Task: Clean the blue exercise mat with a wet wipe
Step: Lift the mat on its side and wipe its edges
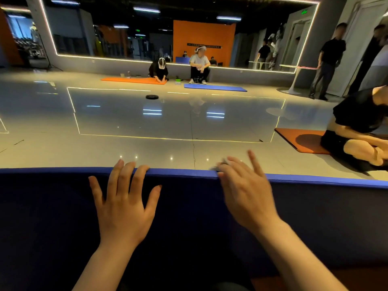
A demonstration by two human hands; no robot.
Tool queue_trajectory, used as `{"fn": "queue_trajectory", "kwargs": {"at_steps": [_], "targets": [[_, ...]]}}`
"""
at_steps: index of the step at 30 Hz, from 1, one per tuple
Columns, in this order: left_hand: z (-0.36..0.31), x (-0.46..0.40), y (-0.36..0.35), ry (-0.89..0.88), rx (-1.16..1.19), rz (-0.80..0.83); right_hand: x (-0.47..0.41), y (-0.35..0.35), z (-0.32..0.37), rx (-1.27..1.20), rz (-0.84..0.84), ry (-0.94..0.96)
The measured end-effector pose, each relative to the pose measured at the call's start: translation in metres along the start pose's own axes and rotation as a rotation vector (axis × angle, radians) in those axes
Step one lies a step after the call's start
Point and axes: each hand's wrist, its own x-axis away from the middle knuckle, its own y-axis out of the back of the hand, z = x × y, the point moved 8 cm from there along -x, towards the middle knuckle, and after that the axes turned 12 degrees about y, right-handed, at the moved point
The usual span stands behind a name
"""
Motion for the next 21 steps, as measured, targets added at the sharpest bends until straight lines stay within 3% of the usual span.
{"fn": "queue_trajectory", "kwargs": {"at_steps": [5,9,14,17,21], "targets": [[-0.003,-0.001,0.001,0.003,0.004,-0.019,0.056,0.038,-0.074,0.118,-0.067,-0.276],[-0.006,0.0,-0.001,0.015,0.008,-0.002,0.041,0.024,-0.05,0.076,-0.167,-0.334],[-0.005,0.001,0.0,0.011,0.007,0.013,-0.012,-0.008,0.023,-0.063,-0.186,-0.201],[-0.001,0.002,0.002,0.013,0.012,0.012,-0.025,-0.022,0.059,-0.057,-0.096,-0.047],[-0.002,-0.001,0.003,0.004,0.013,0.009,-0.001,-0.006,0.022,0.048,-0.028,0.051]]}}
